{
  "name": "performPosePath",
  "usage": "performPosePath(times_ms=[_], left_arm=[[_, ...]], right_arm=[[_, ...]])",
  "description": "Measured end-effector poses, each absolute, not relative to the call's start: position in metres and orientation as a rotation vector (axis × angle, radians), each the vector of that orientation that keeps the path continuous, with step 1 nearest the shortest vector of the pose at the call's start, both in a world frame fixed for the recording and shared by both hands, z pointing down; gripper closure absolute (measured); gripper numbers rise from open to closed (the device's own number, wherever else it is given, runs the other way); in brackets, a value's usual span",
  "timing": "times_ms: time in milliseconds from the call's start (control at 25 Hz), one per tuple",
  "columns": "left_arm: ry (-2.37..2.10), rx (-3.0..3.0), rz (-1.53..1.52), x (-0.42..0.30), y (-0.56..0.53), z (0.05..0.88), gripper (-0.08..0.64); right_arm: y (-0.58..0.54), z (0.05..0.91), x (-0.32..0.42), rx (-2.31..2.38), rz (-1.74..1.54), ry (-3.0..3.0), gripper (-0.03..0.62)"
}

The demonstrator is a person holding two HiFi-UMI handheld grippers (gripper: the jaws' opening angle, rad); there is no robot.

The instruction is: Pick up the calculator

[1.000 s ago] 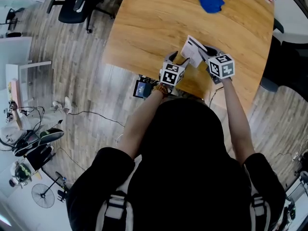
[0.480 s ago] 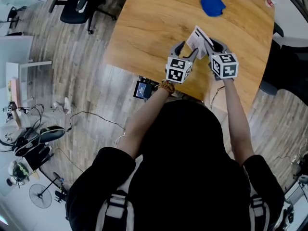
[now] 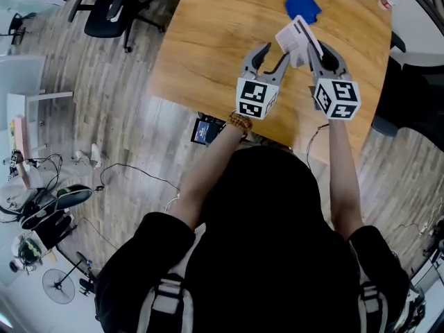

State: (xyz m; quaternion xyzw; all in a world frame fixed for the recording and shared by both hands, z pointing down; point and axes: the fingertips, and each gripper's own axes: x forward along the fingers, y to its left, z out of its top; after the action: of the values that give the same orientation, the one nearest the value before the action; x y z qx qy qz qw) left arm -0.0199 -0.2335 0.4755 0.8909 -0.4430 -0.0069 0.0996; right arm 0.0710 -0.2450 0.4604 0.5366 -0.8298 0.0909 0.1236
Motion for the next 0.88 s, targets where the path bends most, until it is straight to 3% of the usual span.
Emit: performPosePath(times_ms=[320, 880], left_arm=[[-1.425, 2.723, -0.203, -0.026, -0.235, 0.406, 0.419], [-1.518, 2.772, -0.142, -0.023, -0.201, 0.404, 0.466]], right_arm=[[-0.233, 0.4, 0.071, 1.608, 0.028, -2.43, 0.518], [-0.187, 0.404, 0.058, 1.681, -0.077, -2.339, 0.52]])
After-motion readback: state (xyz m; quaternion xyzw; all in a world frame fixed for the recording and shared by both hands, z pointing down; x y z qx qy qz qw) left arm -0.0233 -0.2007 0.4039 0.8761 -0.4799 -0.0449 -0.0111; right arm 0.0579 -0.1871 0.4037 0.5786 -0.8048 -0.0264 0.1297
